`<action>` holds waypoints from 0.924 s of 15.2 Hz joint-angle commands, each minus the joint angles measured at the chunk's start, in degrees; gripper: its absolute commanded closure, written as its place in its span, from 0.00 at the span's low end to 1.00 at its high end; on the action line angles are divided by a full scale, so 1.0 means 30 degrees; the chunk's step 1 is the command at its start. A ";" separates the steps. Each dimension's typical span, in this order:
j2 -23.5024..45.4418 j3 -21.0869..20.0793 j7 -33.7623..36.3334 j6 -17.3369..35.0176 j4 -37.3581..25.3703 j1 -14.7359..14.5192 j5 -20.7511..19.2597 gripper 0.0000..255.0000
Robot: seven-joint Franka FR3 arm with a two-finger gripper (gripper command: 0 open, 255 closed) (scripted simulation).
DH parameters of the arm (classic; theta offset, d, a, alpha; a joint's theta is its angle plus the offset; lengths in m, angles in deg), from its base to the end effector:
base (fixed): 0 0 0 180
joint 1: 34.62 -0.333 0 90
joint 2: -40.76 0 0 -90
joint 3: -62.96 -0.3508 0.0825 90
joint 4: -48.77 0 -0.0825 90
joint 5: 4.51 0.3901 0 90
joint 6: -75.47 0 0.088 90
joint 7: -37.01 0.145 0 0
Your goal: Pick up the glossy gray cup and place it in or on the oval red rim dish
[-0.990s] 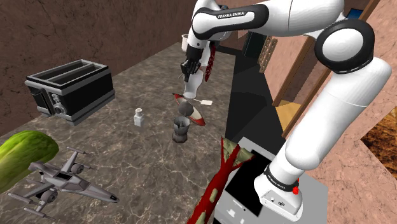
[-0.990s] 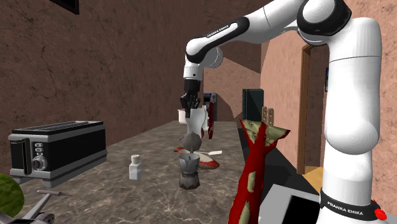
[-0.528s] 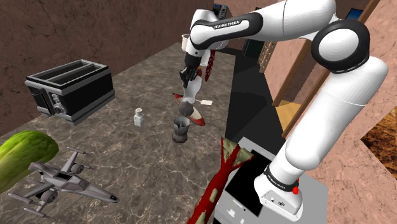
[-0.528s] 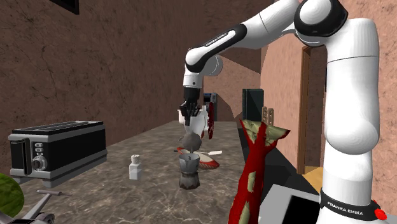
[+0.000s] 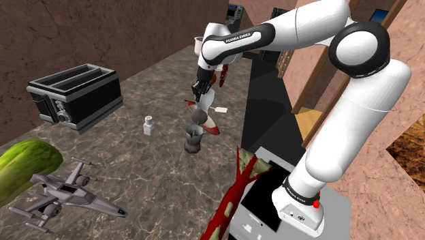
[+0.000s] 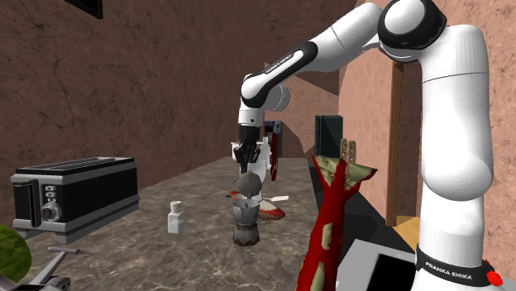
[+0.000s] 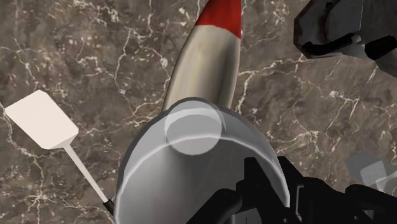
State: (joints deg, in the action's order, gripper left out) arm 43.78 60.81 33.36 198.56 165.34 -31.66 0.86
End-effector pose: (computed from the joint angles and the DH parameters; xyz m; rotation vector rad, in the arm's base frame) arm 0.5777 -0.0015 0.4190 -3.0604 -0.0010 -0.0983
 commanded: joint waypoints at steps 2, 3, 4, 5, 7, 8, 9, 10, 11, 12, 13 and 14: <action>0.0046 0.0008 -0.0032 0.0134 0.0063 0.0010 0.0007 1.00; 0.0046 0.0008 -0.0032 0.0134 0.0063 0.0010 0.0008 1.00; 0.0046 0.0008 -0.0032 0.0134 0.0063 0.0010 0.0008 1.00; 0.0046 0.0008 -0.0032 0.0134 0.0063 0.0010 0.0007 1.00; 0.0046 0.0008 -0.0032 0.0134 0.0062 0.0010 0.0007 1.00; 0.0053 0.0007 -0.0028 0.0126 0.0048 0.0009 0.0006 0.00; 0.0032 0.0009 -0.0034 0.0125 0.0067 0.0011 0.0008 0.00; 0.0037 0.0009 -0.0033 0.0125 0.0063 0.0011 0.0008 0.00; 0.0037 0.0008 -0.0032 0.0126 0.0063 0.0010 0.0008 0.00; 0.0037 0.0008 -0.0031 0.0128 0.0065 0.0010 0.0008 0.00; 0.0046 0.0008 -0.0032 0.0134 0.0063 0.0010 0.0007 0.00; -0.0225 0.0031 -0.0022 -0.0465 -0.0264 0.0036 -0.0012 0.00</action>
State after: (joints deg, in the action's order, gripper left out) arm 43.52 60.90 33.21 198.11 165.06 -31.56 0.86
